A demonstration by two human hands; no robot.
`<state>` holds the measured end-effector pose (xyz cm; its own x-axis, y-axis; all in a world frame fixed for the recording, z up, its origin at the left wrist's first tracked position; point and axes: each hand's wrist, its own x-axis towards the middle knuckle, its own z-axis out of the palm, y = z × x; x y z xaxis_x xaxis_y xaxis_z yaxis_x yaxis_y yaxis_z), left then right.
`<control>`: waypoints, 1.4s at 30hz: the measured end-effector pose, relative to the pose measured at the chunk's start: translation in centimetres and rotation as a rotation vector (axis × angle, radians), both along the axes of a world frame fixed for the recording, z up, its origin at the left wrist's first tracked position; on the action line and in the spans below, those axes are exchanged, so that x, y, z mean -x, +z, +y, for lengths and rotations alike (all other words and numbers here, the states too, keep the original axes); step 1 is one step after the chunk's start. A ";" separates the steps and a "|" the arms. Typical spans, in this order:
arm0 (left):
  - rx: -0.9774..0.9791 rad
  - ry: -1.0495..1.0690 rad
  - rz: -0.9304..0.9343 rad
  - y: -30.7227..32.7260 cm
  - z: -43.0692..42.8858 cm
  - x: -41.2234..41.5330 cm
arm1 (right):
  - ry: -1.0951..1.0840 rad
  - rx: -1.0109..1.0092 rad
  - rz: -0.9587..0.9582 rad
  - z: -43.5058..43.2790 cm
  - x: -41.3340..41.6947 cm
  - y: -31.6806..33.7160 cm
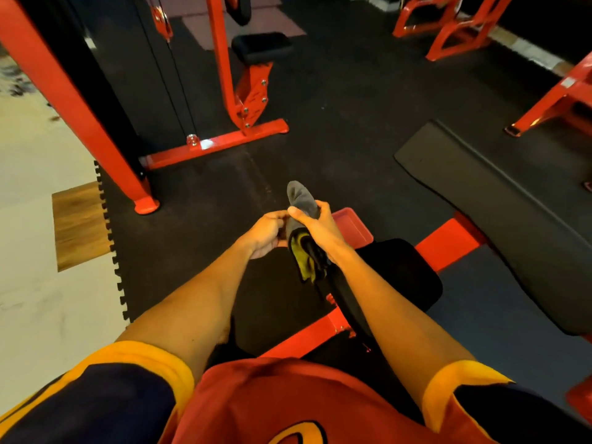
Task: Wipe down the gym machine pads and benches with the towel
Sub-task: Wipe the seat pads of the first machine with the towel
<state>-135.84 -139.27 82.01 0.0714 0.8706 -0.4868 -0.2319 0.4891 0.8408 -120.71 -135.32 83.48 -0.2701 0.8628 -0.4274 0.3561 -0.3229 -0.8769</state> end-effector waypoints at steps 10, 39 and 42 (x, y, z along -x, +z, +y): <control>-0.200 -0.114 0.411 -2.0 14.6 15.5 | 0.142 -0.121 -0.144 12.1 12.8 -0.6; -0.775 -1.302 0.690 5.0 48.9 -3.8 | -1.024 -0.308 0.012 25.4 -5.1 4.3; -0.811 -1.394 0.569 6.2 50.8 -7.4 | -1.095 -0.257 -0.011 24.8 -7.3 5.0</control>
<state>-128.41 -88.42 88.21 0.9215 0.3233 -0.2155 0.3624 -0.5153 0.7766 -113.41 -110.57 88.47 0.6897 0.6958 -0.2002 -0.0005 -0.2761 -0.9611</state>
